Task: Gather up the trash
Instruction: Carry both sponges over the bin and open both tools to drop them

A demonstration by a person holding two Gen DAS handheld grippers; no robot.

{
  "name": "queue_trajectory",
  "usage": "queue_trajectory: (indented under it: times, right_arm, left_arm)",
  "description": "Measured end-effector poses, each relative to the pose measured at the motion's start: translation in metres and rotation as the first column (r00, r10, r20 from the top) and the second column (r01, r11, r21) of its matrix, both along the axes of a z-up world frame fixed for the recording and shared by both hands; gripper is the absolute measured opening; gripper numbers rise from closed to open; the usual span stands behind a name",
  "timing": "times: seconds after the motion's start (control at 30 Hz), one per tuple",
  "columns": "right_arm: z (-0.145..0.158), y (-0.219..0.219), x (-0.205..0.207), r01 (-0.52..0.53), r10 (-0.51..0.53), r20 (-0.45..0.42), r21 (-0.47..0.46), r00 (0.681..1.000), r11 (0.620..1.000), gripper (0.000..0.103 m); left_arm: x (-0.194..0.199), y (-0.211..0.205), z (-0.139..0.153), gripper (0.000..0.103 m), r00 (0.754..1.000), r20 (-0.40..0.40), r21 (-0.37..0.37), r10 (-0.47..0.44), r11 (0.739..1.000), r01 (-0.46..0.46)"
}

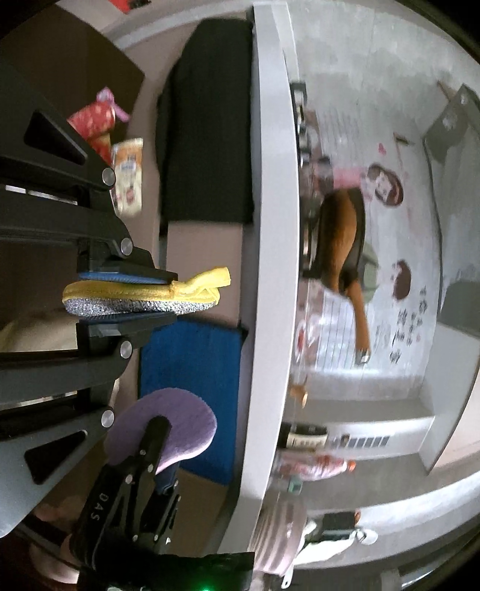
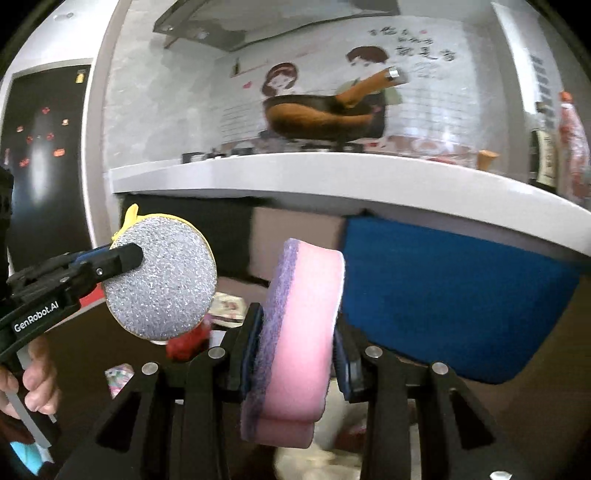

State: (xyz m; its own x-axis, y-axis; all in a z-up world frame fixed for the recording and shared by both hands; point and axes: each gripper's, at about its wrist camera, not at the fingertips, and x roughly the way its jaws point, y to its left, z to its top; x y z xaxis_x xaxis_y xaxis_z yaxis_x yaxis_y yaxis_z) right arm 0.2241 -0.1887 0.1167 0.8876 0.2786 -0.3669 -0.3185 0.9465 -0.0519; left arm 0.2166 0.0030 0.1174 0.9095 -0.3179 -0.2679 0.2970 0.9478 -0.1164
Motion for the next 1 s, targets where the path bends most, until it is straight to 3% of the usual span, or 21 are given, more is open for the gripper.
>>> queue_trajectory:
  times: [0.4, 1.0]
  right_arm:
    - [-0.009, -0.067, 0.000, 0.136, -0.136, -0.010, 0.021, 0.991, 0.991, 0.032]
    - [-0.055, -0.089, 0.029, 0.164, -0.157, -0.116, 0.056, 0.981, 0.985, 0.032]
  left_arm:
    - [0.024, -0.071, -0.020, 0.014, 0.986, -0.075, -0.032, -0.148, 0.989, 0.146]
    - [0.056, -0.095, -0.071, 0.014, 0.963, -0.200, -0.020, -0.179, 0.984, 0.178]
